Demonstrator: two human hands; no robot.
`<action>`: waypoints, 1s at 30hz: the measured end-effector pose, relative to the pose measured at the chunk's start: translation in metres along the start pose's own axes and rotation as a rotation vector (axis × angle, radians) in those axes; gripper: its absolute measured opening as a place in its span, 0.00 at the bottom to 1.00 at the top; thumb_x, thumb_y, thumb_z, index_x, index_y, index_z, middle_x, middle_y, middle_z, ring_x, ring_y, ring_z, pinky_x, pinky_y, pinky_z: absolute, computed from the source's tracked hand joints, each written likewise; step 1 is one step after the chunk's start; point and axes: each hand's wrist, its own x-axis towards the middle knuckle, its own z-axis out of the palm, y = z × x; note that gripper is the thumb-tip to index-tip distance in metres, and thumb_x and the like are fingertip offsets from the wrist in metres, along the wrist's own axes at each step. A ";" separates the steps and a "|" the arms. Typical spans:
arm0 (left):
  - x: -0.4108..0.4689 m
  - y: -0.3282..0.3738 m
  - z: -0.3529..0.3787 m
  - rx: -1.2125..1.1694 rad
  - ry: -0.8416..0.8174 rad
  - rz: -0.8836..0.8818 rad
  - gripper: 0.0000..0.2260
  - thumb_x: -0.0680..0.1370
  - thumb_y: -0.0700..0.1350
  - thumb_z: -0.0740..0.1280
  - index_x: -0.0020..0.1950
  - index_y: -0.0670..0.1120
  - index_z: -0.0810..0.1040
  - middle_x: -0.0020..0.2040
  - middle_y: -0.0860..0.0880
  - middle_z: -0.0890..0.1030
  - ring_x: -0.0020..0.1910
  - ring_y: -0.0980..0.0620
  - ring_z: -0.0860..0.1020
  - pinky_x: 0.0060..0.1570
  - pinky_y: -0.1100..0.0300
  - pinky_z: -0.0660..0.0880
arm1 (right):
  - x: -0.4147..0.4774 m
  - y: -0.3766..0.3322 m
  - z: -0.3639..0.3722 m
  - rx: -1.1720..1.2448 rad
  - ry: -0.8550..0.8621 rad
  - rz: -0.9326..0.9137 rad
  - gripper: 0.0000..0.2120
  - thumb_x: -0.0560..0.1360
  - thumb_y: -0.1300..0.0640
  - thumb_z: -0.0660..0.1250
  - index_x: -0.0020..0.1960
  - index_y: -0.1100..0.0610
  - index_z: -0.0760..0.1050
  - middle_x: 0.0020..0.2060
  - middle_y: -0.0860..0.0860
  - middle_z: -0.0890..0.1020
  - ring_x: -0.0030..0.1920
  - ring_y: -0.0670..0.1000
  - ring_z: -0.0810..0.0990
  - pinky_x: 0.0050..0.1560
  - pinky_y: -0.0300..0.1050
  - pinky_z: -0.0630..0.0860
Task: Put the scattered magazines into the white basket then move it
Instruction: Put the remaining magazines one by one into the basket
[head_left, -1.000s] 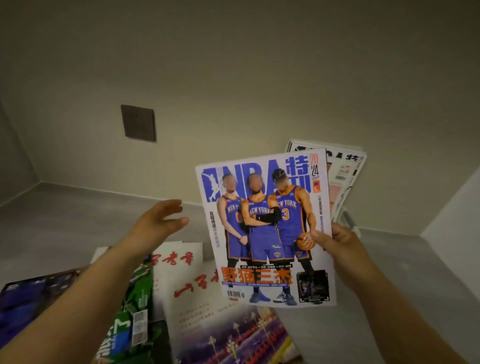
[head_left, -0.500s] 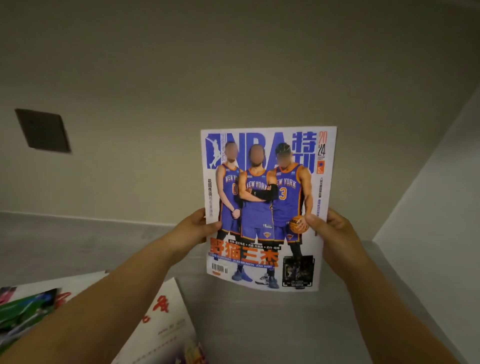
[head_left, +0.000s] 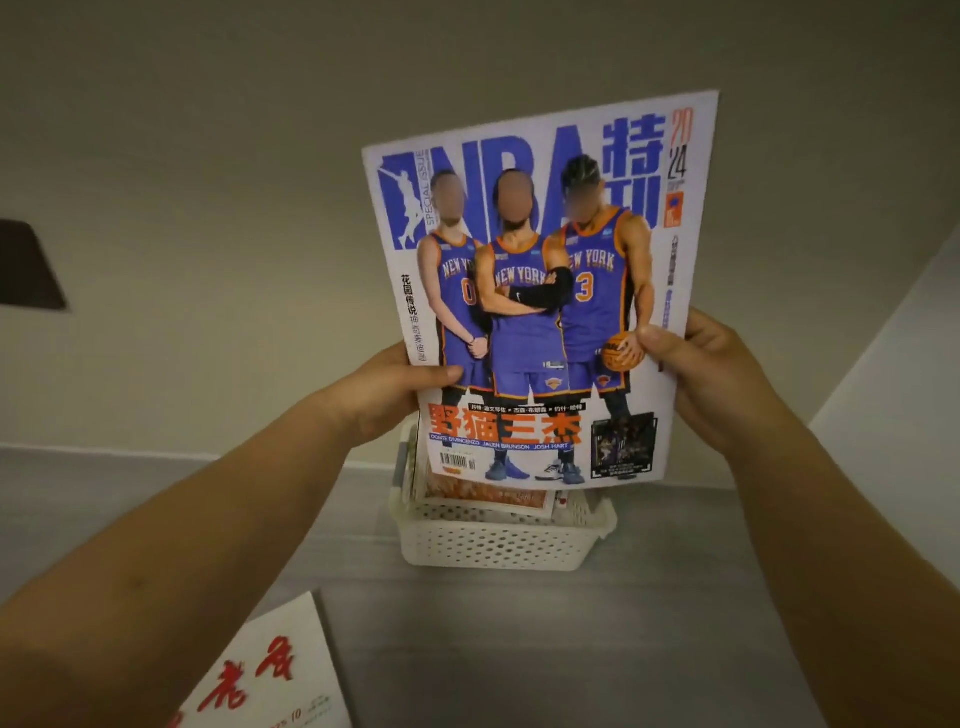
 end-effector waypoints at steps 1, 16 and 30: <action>0.003 -0.001 0.000 0.010 0.049 0.007 0.12 0.70 0.36 0.65 0.51 0.46 0.74 0.38 0.55 0.85 0.37 0.59 0.83 0.34 0.66 0.80 | 0.004 0.006 -0.003 -0.020 0.028 0.000 0.08 0.62 0.55 0.68 0.42 0.52 0.78 0.33 0.43 0.85 0.36 0.42 0.83 0.38 0.36 0.80; 0.030 -0.051 0.006 0.325 0.497 -0.065 0.11 0.74 0.35 0.64 0.55 0.34 0.75 0.57 0.35 0.78 0.54 0.39 0.77 0.50 0.54 0.72 | 0.023 0.103 0.000 -0.083 0.256 0.288 0.07 0.74 0.64 0.61 0.48 0.55 0.76 0.39 0.51 0.81 0.38 0.50 0.80 0.47 0.50 0.78; 0.030 -0.076 -0.004 0.482 0.545 -0.054 0.10 0.73 0.36 0.65 0.53 0.34 0.76 0.54 0.35 0.80 0.51 0.40 0.78 0.44 0.56 0.71 | 0.026 0.128 0.011 -0.242 0.469 0.264 0.09 0.74 0.68 0.59 0.41 0.57 0.73 0.38 0.50 0.79 0.36 0.45 0.78 0.35 0.34 0.77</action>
